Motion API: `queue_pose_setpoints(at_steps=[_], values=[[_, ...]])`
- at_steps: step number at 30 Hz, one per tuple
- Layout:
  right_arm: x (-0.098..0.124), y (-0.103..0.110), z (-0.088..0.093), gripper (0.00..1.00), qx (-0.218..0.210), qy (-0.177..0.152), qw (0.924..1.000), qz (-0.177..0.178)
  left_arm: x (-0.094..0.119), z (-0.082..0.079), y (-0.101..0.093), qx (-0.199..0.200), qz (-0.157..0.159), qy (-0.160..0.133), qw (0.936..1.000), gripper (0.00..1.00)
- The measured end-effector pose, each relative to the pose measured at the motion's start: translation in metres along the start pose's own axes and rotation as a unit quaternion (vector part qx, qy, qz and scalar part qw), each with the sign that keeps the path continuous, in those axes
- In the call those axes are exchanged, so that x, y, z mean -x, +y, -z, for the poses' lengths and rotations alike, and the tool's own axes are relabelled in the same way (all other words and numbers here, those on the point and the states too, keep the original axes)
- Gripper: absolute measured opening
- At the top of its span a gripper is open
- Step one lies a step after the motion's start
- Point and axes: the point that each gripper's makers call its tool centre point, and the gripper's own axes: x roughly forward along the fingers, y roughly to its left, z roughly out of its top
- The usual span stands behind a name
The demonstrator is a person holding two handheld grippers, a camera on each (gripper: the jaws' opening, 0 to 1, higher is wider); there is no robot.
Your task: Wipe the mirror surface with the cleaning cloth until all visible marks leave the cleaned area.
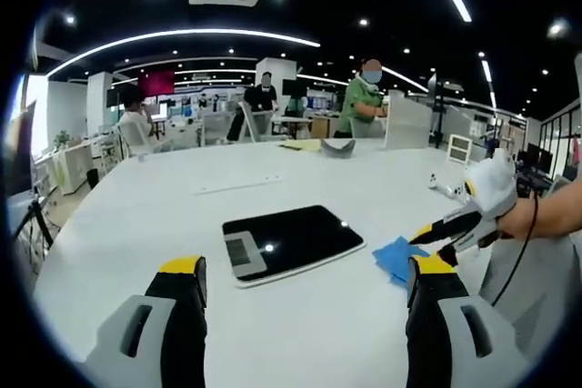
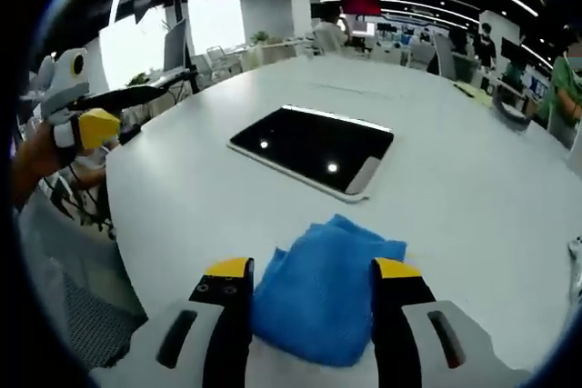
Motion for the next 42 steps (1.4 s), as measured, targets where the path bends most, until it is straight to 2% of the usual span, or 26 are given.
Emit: queue_pose_setpoints(at_steps=[1,3,7,11,14,19,23,30,42], values=[[0.003,-0.001,-0.002,0.51,-0.002,-0.003,1.0000,0.004,0.001,0.001,0.003,0.001,-0.004,0.001,1.0000,0.92],[0.012,-0.003,-0.013,0.55,-0.004,-0.031,0.9994,0.017,0.003,0.001,0.009,0.002,-0.012,-0.002,0.9999,0.93],[0.032,-0.008,-0.031,0.73,0.001,-0.076,0.9958,0.051,0.005,0.007,0.021,0.003,-0.024,0.001,0.9997,0.95],[0.047,-0.003,-0.041,0.86,0.042,-0.087,0.9931,0.067,0.011,0.017,0.030,0.007,-0.031,0.014,0.9994,0.99],[0.056,0.001,-0.050,0.92,0.048,-0.101,0.9914,0.069,0.016,0.022,0.035,0.011,-0.032,0.020,0.9992,0.99],[0.061,0.000,-0.059,0.95,0.041,-0.107,0.9911,0.067,0.028,0.023,0.054,0.018,-0.057,0.024,0.9979,0.99],[0.058,0.001,-0.053,0.95,0.034,-0.098,0.9927,0.060,0.034,0.019,0.062,0.014,-0.069,0.024,0.9972,0.99],[0.058,-0.001,-0.050,0.93,0.023,-0.095,0.9935,0.058,0.034,0.023,0.055,0.012,-0.068,0.028,0.9972,0.99],[0.058,-0.001,-0.047,0.89,0.016,-0.086,0.9946,0.055,0.031,0.017,0.050,0.011,-0.062,0.021,0.9978,0.99]])
